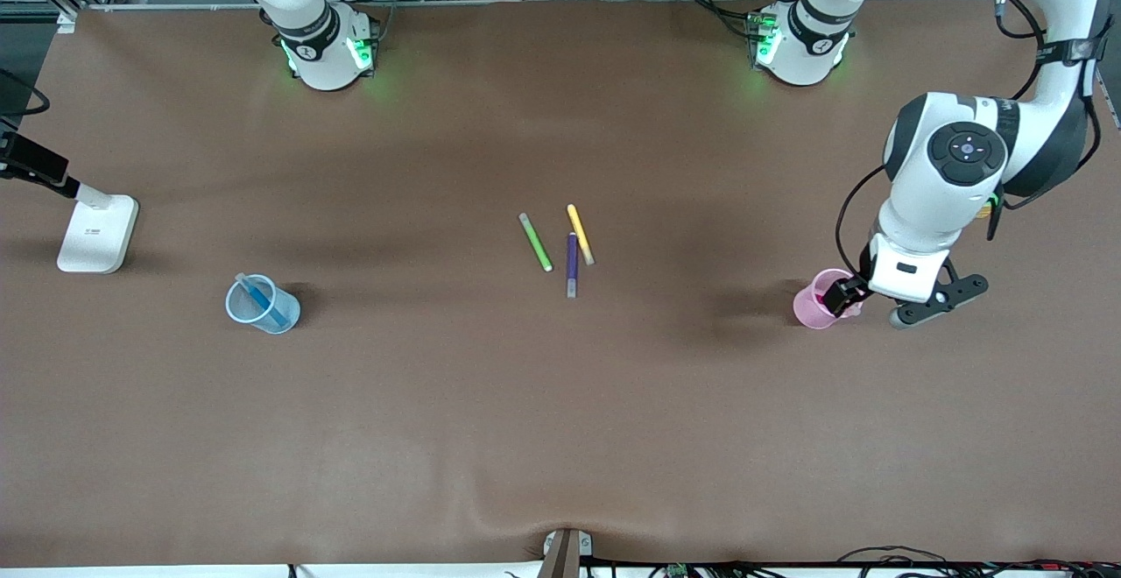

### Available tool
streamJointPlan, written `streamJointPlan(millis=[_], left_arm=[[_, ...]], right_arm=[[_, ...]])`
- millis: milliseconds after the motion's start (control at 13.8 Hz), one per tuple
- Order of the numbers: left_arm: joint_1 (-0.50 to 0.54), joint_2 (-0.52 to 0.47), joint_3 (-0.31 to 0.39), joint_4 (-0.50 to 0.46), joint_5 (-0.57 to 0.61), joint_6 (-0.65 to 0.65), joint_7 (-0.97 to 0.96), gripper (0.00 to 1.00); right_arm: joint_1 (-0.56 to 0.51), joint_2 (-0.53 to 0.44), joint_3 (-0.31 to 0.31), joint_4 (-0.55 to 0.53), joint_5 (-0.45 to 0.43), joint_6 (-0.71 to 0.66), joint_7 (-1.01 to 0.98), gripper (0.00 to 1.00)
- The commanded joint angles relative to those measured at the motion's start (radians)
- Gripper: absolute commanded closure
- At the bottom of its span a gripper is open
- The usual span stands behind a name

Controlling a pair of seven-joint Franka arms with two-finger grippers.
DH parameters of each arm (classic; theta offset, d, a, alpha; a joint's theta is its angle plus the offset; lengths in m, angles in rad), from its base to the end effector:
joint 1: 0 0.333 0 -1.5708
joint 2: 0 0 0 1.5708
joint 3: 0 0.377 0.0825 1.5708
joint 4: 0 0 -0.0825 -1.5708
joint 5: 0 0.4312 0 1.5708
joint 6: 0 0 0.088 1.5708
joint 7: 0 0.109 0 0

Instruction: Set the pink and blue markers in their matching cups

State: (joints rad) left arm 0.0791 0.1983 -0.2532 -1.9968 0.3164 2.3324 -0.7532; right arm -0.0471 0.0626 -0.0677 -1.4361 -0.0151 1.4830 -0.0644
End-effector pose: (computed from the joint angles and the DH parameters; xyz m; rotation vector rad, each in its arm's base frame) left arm 0.6476 -0.1011 0.4097 -2.9589 -0.5769 -0.3305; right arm 0.6122 -0.0707 0.7072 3.1226 -0.0804 -0.0269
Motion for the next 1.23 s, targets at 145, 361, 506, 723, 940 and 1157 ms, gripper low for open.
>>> streamJointPlan(millis=[145,361,506,723,940,1157], left_arm=[[0.008,0.004,-0.006,0.082,-0.059,-0.096,0.049,0.0],[0.01,0.001,-0.008,0.162,-0.092,-0.195,0.078,0.0],[0.013,0.004,-0.001,0.214,-0.14,-0.251,0.145,0.0],[0.014,0.004,0.005,0.257,-0.142,-0.29,0.16,0.0],[0.031,0.024,0.005,0.318,-0.189,-0.323,0.213,0.0],[0.044,0.021,0.006,0.328,-0.209,-0.333,0.279,0.0]], right_arm=[[-0.004,-0.03,0.02,-0.033,0.018,0.008,0.021,0.0],[0.012,-0.029,0.022,-0.035,0.018,0.013,0.066,0.0],[0.012,-0.029,0.023,-0.035,0.018,0.008,0.066,0.0],[0.02,-0.029,0.023,-0.035,0.018,0.005,0.066,0.0],[0.021,-0.027,0.022,-0.035,0.018,0.005,0.066,0.0],[0.021,-0.029,0.022,-0.035,0.018,0.005,0.066,0.0]])
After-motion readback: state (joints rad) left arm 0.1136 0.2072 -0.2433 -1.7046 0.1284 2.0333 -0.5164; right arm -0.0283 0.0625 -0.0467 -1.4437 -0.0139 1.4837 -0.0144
